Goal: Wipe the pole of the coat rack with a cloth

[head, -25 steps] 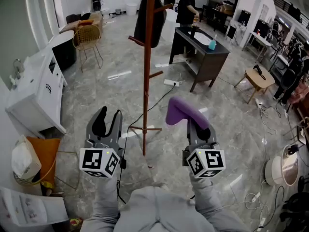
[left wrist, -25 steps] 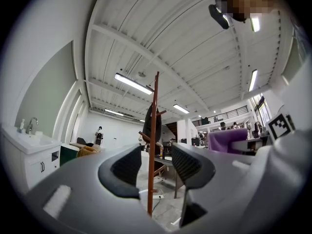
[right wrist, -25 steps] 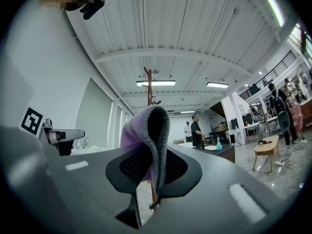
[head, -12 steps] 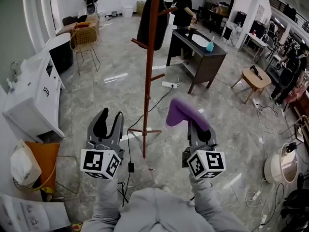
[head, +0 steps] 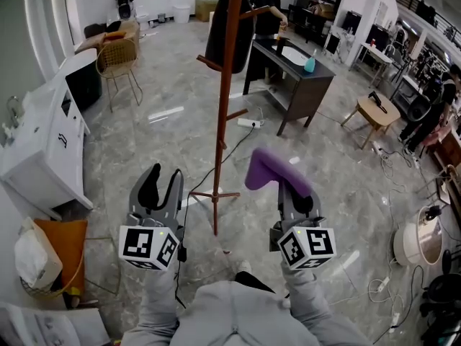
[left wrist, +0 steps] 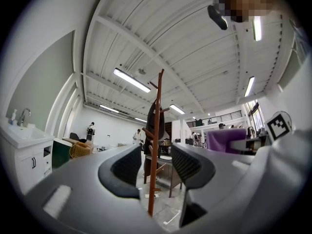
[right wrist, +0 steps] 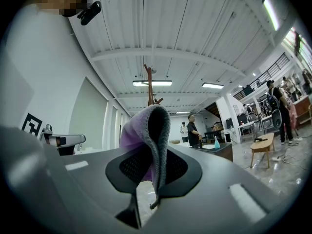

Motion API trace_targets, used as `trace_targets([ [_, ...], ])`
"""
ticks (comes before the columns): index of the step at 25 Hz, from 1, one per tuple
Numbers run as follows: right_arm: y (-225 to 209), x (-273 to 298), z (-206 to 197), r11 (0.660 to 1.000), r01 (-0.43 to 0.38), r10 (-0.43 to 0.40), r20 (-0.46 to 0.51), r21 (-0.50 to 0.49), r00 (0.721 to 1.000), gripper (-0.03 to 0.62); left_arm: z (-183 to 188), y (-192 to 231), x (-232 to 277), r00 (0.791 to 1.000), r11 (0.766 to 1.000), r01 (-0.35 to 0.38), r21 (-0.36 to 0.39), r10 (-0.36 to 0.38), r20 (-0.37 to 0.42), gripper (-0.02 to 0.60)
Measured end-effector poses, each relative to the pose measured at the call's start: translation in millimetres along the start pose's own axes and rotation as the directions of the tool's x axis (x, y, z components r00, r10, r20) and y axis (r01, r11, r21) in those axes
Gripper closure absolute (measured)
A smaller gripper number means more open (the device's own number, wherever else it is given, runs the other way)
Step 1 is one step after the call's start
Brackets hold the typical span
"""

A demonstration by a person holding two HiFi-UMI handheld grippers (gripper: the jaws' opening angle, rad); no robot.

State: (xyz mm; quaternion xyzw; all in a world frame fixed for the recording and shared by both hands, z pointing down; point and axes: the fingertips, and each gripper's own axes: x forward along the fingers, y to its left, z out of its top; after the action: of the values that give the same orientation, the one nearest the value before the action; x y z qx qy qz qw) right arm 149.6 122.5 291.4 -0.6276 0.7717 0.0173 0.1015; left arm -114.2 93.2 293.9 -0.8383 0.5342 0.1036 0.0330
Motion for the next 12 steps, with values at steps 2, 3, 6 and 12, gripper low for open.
trace_targets([
  [2, -0.8, 7.6, -1.7, 1.000, -0.001, 0.001, 0.000, 0.001, 1.000, 0.548, -2.4, 4.0, 6.8, 1.000, 1.000, 0.002, 0.000, -0.002, -0.002, 0.377],
  [3, -1.8, 11.9, -3.1, 1.000, -0.002, 0.002, 0.000, 0.002, 1.000, 0.549, -4.1, 5.8, 10.9, 1.000, 1.000, 0.002, 0.001, -0.002, -0.004, 0.377],
  [6, -7.5, 30.1, -11.6, 1.000, -0.013, 0.013, -0.005, 0.009, 1.000, 0.549, -11.4, 11.9, 26.0, 1.000, 1.000, -0.005, 0.006, 0.005, -0.009, 0.377],
  [12, -25.6, 88.1, -32.3, 0.997, -0.064, 0.064, -0.022, 0.035, 0.998, 0.549, -28.3, 29.4, 71.6, 0.999, 0.999, -0.048, 0.022, 0.048, -0.023, 0.377],
])
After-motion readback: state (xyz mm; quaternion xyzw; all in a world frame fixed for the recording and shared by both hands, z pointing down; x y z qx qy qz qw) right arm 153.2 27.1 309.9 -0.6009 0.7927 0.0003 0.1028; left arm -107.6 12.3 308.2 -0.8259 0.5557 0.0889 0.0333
